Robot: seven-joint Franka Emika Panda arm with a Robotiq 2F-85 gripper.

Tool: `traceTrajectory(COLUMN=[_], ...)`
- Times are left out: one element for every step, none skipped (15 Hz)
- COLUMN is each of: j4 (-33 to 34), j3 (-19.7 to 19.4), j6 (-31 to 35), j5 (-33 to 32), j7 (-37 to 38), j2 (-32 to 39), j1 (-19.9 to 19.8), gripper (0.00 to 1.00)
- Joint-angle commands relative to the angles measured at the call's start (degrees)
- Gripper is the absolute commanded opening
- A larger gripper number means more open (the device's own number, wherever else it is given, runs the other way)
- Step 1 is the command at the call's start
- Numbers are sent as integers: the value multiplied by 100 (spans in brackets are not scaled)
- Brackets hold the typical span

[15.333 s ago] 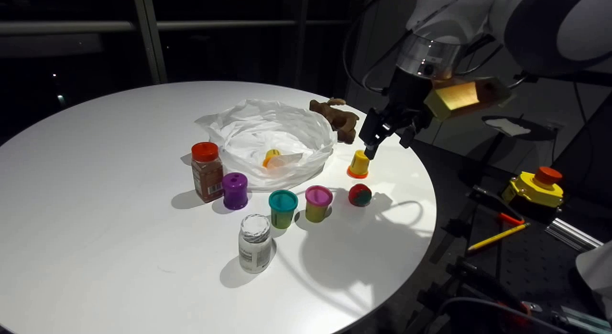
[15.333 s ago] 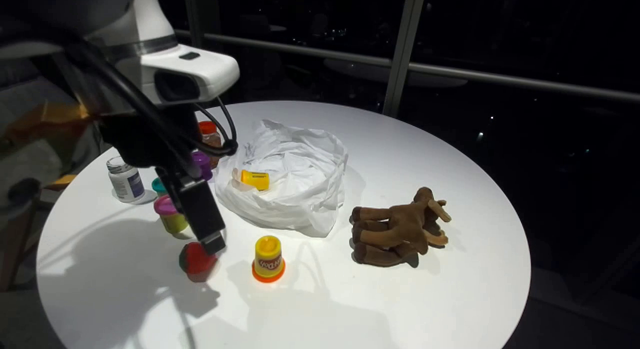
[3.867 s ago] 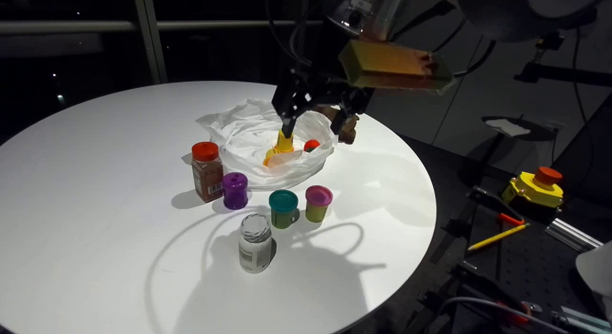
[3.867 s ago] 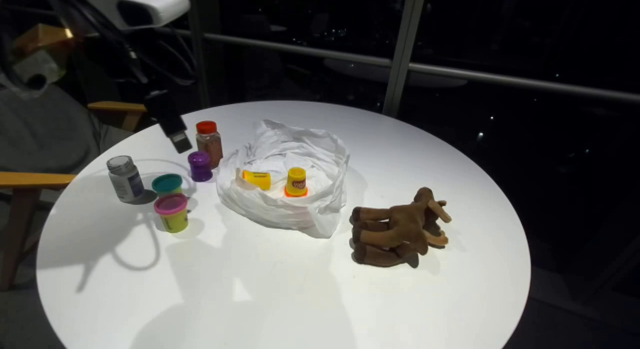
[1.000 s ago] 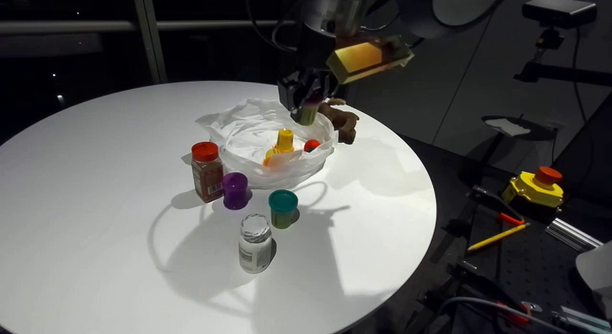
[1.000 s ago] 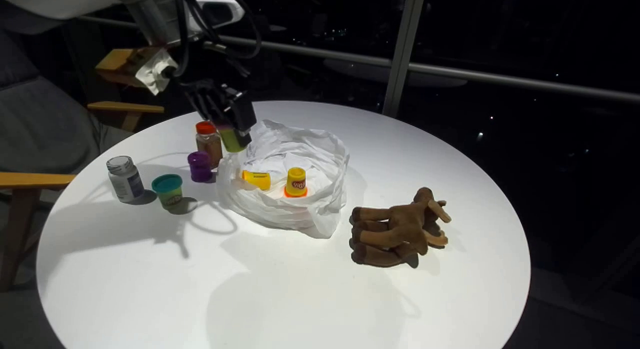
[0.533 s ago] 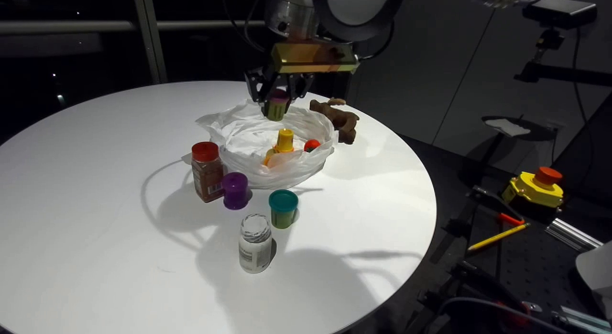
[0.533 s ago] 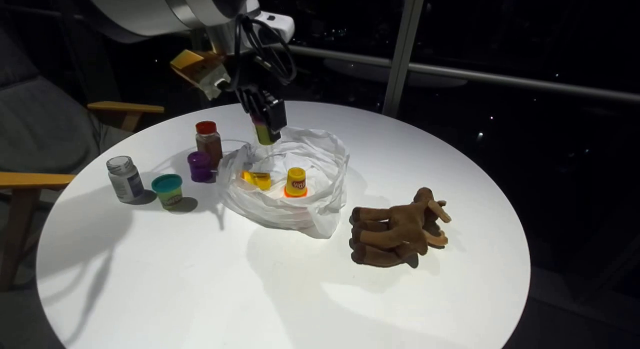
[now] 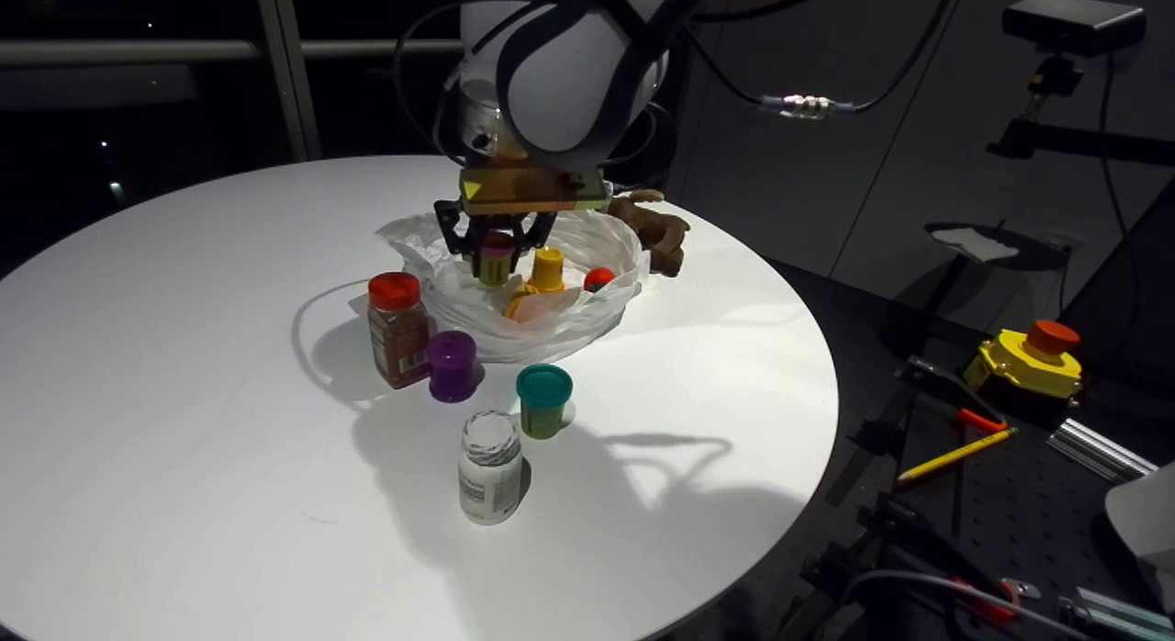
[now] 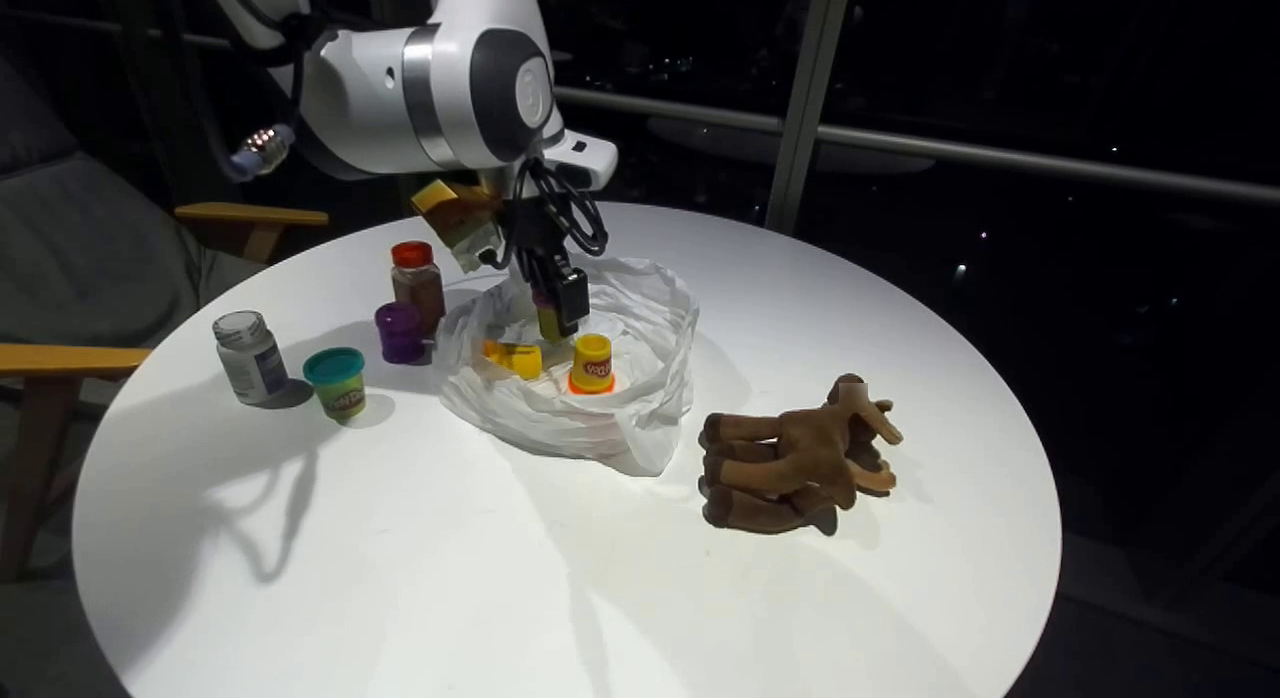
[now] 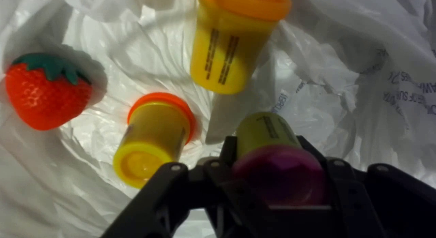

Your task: Pick up the objects from the table and put them on the plastic

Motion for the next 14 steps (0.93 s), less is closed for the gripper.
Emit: traceTrajectory(j4=[626, 642, 602, 496, 397, 206, 61, -224, -516, -816, -1029, -1273, -1529, -1807], j3=[-92, -86, -94, -131, -162, -230, -280, -396, -417, -477, -454, -362, -346, -341], j6=[-299, -308, -325, -333, -354, -332, -329, -308, -353, -432, -548, -692, -813, -862], j5=[338, 383, 404, 381, 357, 296, 252, 160, 118, 21, -33, -42, -160, -407], j7=[-101, -114, -135, -115, -93, -44, 0, 113, 110, 154, 157, 120, 199, 244], j2=[357, 351, 292, 179, 53, -133, -299, -577, -878, -1175, -1398, -1652, -1903, -2140], j1=[101, 98, 97, 132, 162, 231, 306, 453, 541, 688, 758, 790, 901, 1031], gripper=[64, 65, 72, 80, 88, 97, 100, 100, 100, 100, 100, 100, 100, 99])
